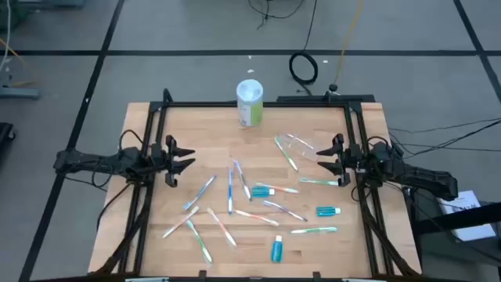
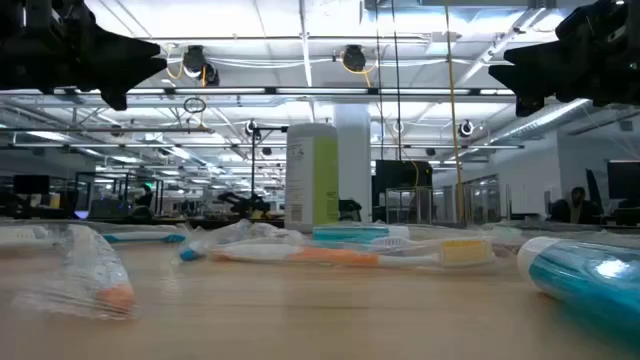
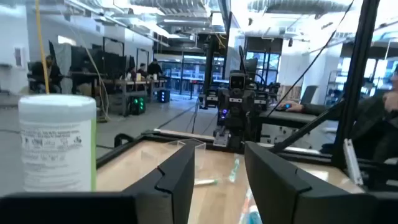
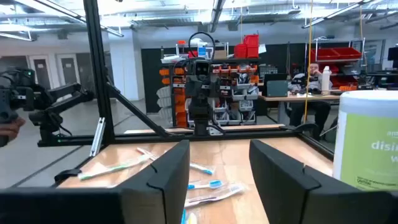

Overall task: Pick & Place toothbrushing station
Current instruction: Put the orange toothbrush into the transparent organizer

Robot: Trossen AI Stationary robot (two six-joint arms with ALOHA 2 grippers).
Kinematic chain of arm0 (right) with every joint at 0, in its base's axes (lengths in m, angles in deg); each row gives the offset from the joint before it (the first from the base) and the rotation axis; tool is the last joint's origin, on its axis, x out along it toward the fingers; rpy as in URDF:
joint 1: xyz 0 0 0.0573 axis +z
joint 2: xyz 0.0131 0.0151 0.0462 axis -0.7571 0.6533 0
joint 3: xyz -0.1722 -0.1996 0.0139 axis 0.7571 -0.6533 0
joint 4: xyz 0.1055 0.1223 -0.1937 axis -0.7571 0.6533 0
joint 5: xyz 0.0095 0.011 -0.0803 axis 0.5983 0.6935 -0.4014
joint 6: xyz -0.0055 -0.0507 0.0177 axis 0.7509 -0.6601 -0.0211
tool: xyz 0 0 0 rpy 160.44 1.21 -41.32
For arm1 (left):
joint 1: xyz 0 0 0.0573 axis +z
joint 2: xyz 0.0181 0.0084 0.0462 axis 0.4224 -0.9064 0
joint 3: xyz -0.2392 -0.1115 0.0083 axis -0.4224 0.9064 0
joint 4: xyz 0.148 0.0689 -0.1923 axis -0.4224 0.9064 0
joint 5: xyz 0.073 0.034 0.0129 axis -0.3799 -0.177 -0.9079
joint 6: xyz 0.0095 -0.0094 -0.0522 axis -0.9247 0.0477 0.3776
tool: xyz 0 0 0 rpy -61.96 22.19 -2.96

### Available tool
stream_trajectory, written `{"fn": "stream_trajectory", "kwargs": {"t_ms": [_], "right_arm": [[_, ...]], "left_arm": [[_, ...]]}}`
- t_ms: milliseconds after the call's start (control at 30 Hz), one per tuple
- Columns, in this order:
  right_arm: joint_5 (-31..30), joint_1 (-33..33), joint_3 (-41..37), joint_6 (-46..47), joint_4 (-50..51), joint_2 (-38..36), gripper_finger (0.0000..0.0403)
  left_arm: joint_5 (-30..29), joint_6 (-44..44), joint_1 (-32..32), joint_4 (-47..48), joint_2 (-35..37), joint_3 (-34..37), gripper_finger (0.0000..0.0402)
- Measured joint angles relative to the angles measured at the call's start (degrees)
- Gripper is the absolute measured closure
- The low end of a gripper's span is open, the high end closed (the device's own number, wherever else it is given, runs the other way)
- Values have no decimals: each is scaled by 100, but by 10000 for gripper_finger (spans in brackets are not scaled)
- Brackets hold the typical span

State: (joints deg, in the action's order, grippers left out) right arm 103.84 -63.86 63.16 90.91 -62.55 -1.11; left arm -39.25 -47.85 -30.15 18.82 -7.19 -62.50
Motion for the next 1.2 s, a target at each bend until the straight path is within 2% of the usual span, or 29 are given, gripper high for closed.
{"fn": "stream_trajectory", "kwargs": {"t_ms": [200, 467, 600, 733, 833, 1000, 1200], "right_arm": [[-2, 1, 1, 317, 18, 0, 243], [-187, 2, 1, 115, -22, 0, 243], [-308, 2, 0, 760, 5, 48, 243], [-315, 2, 1, 866, 16, 232, 243], [-405, 2, 2, 925, -103, 491, 243], [-509, 46, 2, 933, -1051, 1241, 243], [-457, 235, 2, 931, -2027, 2367, 243]], "left_arm": [[2, 534, 0, -48, -7, -2, 256], [67, 1148, 0, 214, -225, -4, 256], [175, 1320, -2, 74, -468, -4, 256], [129, 1899, 0, -227, -651, -15, 256], [125, 1893, 0, -384, -827, -37, 256], [-23, 2034, 0, -919, -1462, -95, 256], [33, 2097, -79, -283, -2741, -978, 256]]}}
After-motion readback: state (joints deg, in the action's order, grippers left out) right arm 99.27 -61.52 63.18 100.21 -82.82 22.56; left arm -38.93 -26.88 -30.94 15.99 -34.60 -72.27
